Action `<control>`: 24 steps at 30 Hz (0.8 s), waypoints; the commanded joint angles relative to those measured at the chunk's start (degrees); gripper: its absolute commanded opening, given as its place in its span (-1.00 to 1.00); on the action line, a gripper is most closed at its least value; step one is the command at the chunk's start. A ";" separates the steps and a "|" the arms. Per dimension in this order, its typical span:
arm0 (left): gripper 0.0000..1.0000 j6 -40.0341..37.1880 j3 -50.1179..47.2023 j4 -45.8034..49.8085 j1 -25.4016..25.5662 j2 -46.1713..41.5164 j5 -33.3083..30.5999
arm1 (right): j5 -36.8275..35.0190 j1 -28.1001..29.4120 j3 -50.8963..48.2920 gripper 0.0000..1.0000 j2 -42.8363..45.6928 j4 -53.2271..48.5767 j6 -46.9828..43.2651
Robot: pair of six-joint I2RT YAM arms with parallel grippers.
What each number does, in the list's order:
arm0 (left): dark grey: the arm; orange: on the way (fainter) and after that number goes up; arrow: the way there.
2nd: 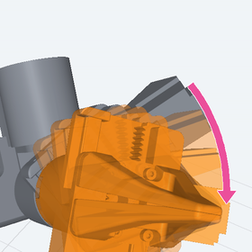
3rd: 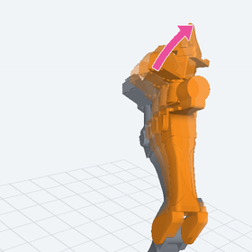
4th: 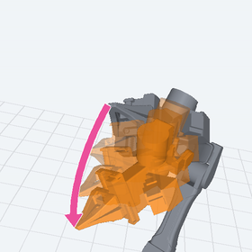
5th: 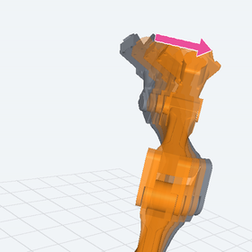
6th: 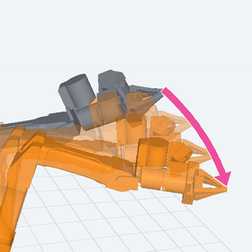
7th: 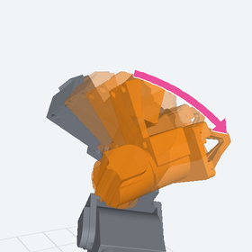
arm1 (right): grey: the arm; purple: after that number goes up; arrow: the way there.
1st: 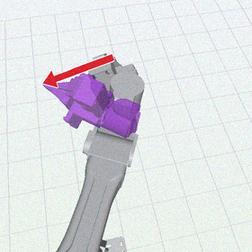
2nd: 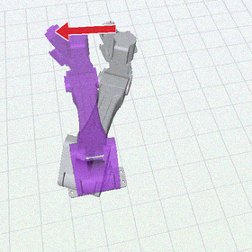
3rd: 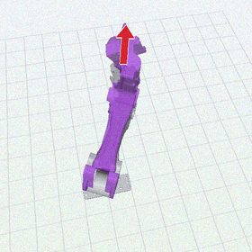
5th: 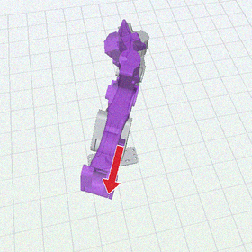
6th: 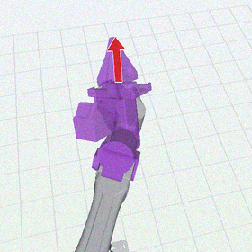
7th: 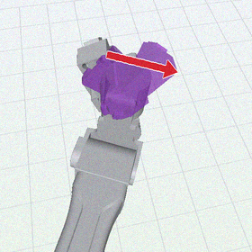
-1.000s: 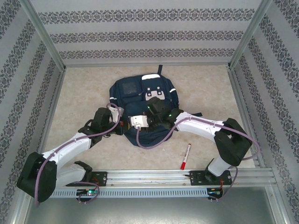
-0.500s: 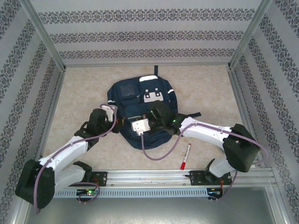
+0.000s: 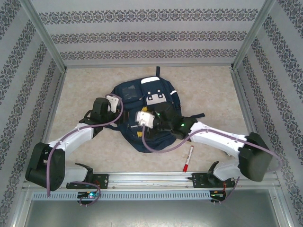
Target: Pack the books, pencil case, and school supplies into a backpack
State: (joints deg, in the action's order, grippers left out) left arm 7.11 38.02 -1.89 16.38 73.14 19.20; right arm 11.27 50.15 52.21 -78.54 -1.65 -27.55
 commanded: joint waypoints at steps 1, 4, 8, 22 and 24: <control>0.11 -10.72 1.86 3.19 0.17 -3.36 9.42 | -8.11 -4.72 -1.84 0.96 6.70 0.35 29.05; 0.17 -15.38 1.71 3.60 1.03 -4.22 13.29 | -9.05 -10.28 -4.53 0.96 10.32 -2.74 41.32; 0.40 -32.62 6.83 12.14 9.82 -1.05 12.89 | 0.28 -30.83 -11.12 0.94 13.04 -14.99 67.94; 0.62 -42.34 9.84 14.89 20.77 9.80 2.50 | 0.42 -33.28 -18.62 0.67 12.69 -46.13 83.18; 0.64 -41.64 9.80 13.83 21.29 10.80 2.14 | 0.32 -30.76 -19.16 0.57 11.60 -45.55 83.08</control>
State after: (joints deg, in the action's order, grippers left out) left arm -32.80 46.50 10.33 36.49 82.83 23.99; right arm 11.00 17.10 33.95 -66.78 -45.56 52.95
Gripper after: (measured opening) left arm 0.819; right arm 0.795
